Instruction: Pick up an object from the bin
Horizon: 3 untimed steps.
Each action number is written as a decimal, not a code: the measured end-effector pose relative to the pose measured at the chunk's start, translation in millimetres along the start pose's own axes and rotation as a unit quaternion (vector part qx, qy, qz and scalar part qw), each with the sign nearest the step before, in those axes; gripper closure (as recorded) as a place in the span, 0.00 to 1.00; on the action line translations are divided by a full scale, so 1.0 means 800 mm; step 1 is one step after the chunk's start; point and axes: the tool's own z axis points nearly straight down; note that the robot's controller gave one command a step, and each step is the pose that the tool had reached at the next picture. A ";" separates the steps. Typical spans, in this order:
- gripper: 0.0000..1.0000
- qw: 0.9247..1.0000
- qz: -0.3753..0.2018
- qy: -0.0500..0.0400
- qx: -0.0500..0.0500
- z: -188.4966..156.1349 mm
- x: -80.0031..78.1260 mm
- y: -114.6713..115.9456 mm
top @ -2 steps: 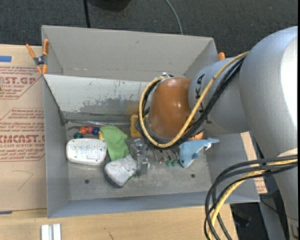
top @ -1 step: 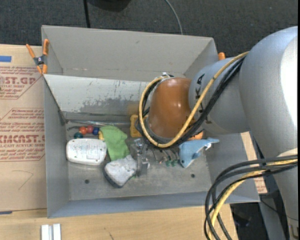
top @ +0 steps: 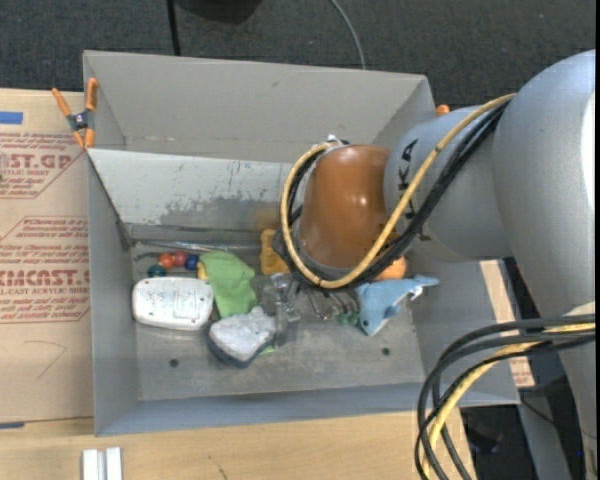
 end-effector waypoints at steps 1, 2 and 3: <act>1.00 1.000 0.018 0.000 -0.001 -0.033 0.006 0.015; 0.00 1.000 -0.005 0.000 0.000 -0.091 0.031 0.011; 0.00 1.000 -0.004 0.001 0.000 -0.088 0.031 0.011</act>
Offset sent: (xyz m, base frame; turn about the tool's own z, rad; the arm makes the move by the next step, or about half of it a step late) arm -0.0274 0.0028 0.0729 -0.0099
